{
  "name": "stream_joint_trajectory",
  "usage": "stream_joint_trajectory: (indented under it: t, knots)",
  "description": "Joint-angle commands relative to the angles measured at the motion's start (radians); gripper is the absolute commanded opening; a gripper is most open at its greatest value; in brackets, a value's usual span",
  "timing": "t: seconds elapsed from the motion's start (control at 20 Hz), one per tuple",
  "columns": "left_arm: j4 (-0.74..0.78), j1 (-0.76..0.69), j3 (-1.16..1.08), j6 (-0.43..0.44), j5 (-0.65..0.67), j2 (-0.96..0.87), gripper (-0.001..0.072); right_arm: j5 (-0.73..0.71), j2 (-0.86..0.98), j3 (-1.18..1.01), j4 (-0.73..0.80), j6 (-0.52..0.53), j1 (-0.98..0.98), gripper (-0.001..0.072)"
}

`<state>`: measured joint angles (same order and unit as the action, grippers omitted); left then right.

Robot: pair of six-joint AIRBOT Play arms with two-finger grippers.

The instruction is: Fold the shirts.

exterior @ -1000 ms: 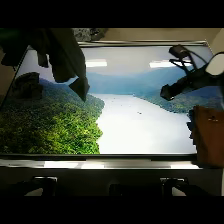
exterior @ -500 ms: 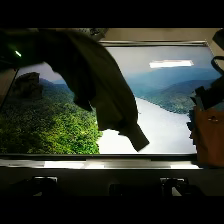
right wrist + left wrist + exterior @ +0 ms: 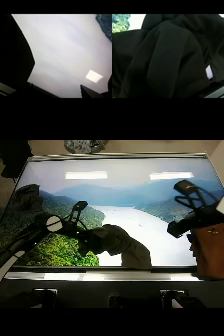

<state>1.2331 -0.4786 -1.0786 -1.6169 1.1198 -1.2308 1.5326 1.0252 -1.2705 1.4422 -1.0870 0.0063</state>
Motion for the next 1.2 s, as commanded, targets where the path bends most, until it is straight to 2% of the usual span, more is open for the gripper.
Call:
stream_joint_trajectory:
  t: [0.0, 0.1, 0.2, 0.35, 0.45, 0.65, 0.9, 1.15]
  knots:
    - [0.01, 0.118, -0.062, 0.058, 0.163, -0.017, 0.0684, -0.071, 0.075, 0.092, -0.069, 0.032, 0.0, 0.0679]
    - [0.124, 0.238, -0.169, 0.117, 0.27, 0.008, 0.0676, -0.083, 0.087, 0.092, -0.045, 0.055, 0.0, 0.0693]
    - [0.192, 0.371, -0.164, 0.14, 0.292, 0.047, 0.0665, -0.068, 0.107, 0.092, -0.027, 0.055, 0.0, 0.0698]
    - [0.109, 0.527, -0.005, 0.183, 0.323, 0.086, 0.0665, -0.056, 0.186, 0.093, -0.043, 0.072, 0.0, 0.0699]
    - [-0.002, 0.561, 0.153, 0.24, 0.298, 0.114, 0.0663, -0.027, 0.267, 0.093, -0.076, 0.087, 0.0, 0.0696]
    - [-0.115, 0.513, 0.374, 0.264, 0.118, 0.133, 0.0664, 0.074, 0.414, 0.093, -0.126, 0.138, 0.0, 0.0696]
    - [-0.154, 0.397, 0.412, 0.283, -0.092, 0.131, 0.0664, 0.073, 0.457, 0.093, -0.125, 0.142, 0.0, 0.0696]
    - [-0.15, 0.332, 0.414, 0.286, -0.121, 0.055, 0.0664, 0.063, 0.457, 0.093, -0.124, 0.142, 0.0, 0.0696]
